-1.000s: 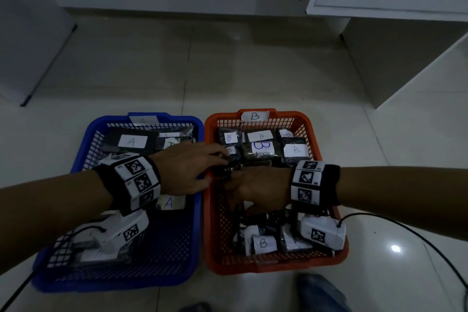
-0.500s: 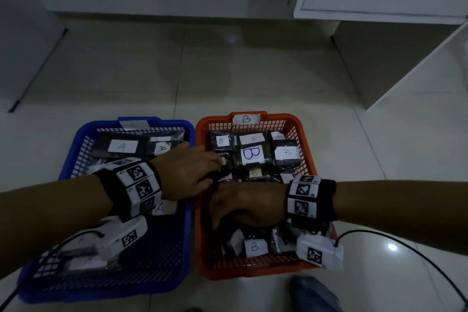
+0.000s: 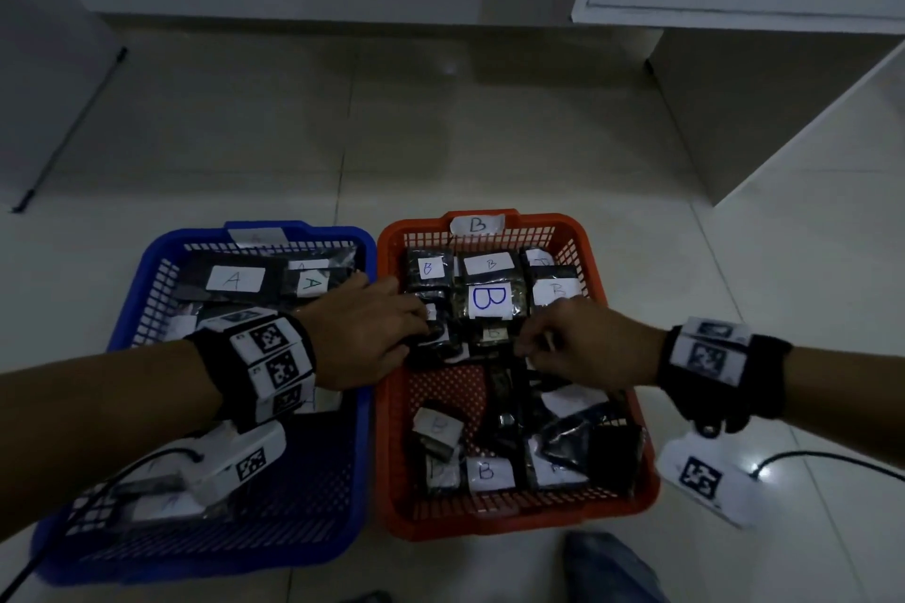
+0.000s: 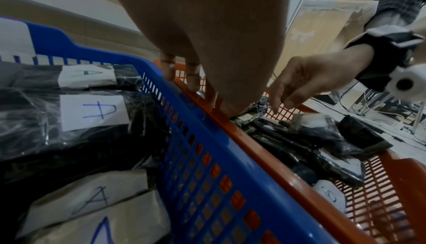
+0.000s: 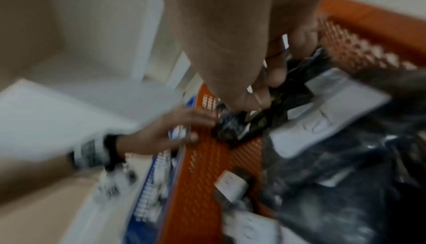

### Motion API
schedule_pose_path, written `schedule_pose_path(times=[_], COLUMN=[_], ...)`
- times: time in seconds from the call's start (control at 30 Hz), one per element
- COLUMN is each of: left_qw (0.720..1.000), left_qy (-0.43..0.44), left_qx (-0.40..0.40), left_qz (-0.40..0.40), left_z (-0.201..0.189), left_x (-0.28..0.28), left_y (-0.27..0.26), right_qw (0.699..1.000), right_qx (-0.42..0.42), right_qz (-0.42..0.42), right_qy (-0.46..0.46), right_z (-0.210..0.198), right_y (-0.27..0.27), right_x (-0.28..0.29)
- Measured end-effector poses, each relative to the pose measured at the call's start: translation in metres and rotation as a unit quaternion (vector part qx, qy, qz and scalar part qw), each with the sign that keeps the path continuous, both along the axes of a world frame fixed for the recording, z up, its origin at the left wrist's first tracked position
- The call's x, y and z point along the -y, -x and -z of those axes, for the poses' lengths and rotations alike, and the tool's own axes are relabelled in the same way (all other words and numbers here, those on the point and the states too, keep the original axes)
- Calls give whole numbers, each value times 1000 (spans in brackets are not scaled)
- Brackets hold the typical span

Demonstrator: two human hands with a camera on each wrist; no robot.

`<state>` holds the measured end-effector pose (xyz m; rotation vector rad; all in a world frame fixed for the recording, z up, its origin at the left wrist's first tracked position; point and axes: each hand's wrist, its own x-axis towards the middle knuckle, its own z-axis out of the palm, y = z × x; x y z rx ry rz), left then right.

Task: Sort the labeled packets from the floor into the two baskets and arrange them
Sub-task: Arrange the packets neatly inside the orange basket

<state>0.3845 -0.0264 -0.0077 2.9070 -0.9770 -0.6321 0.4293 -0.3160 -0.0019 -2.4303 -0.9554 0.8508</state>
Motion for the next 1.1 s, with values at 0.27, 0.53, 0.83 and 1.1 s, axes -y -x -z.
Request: schedule_pose_path(times=[0.27, 0.53, 0.83, 1.1], left_qw=[1000, 998, 998, 997], left_qy=[15, 37, 6, 44], left_qx=[8, 40, 64, 57], left_qz=[4, 12, 28, 18], left_z=[2, 8, 15, 8], left_x=[5, -6, -6, -8], left_y=[2, 10, 7, 9], right_qw=[935, 941, 985, 960], right_qx=[157, 151, -2, -73], right_qz=[-291, -250, -165, -162], right_qy=[130, 172, 42, 216], right_z=[49, 59, 5, -26], right_y=[33, 43, -3, -22], right_x=[-50, -51, -44, 14])
